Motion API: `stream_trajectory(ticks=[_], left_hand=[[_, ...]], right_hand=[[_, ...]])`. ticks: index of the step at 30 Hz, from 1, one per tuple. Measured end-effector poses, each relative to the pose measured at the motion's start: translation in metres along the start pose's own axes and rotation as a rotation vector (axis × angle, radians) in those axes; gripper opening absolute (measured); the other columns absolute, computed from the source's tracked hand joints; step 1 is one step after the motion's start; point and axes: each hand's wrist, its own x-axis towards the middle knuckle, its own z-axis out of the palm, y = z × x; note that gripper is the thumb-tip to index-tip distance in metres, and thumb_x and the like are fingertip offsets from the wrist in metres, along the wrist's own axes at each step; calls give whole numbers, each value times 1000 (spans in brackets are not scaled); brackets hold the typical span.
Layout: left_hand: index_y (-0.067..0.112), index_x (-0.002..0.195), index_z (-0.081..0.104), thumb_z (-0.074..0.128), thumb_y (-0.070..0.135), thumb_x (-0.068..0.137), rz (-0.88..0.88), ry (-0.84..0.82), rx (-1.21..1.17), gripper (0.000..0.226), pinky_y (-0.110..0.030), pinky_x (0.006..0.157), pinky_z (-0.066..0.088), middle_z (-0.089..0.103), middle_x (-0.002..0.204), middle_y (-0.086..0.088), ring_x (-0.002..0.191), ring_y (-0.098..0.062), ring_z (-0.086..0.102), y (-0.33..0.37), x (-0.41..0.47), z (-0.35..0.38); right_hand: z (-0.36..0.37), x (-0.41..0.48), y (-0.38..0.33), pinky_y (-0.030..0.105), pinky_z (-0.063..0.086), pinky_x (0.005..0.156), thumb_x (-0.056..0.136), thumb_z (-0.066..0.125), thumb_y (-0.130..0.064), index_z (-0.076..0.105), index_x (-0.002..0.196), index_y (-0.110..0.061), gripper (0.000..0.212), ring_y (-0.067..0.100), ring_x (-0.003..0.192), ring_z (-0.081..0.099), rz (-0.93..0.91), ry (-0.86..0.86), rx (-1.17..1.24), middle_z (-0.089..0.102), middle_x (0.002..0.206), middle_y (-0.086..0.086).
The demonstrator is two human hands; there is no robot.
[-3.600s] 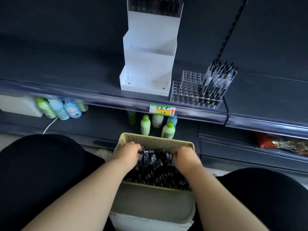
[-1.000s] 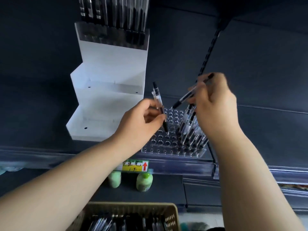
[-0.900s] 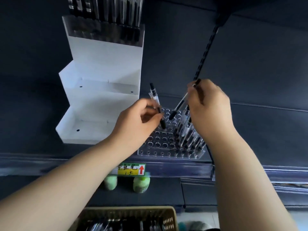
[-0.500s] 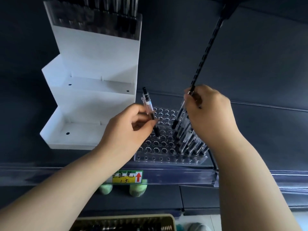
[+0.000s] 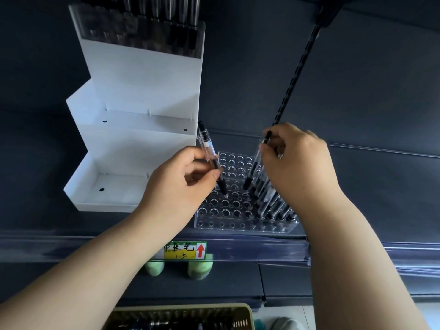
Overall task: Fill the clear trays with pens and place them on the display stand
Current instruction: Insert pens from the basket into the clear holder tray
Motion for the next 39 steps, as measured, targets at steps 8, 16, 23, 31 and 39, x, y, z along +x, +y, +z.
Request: stream_trajectory(ticks=[8,16,23,31,39], left_hand=[[41,94,60,66,29,77,1,0,-22,22,-47,88,51,73,86,13,83,-14,69,0,0,2],[36,94,62,67,19,82,31,-21,-35,22,-29,77,50,72,84,13,77,-6,67,-3,2,5],[41,87,60,70,12,80,139,-41,71,32,-12,75,50,69,81,17,79,1,65,-2,6,25],[17,103,69,70,7,81,170,-40,97,24,-3,74,45,63,83,25,78,9,62,-10,13,41],[20,102,72,71,11,81,244,-62,256,24,3,71,40,56,75,34,74,19,57,-17,15,54]], right_hand=[[3,0,0,45,45,86,82,62,-11,61,106,-17,25,23,90,56,26,30,6,68,86,-4],[3,-1,3,43,46,82,85,59,-15,72,94,-19,16,25,90,55,-39,65,-60,71,84,-1],[1,-2,4,42,44,82,86,59,-19,75,92,-22,18,27,96,54,-86,51,-107,70,94,0],[-4,-4,6,43,43,85,88,54,-16,74,92,-18,20,31,93,55,-87,88,-21,69,90,3],[-8,-6,15,42,47,78,86,56,-12,74,86,-15,19,31,86,55,-90,139,12,69,85,6]])
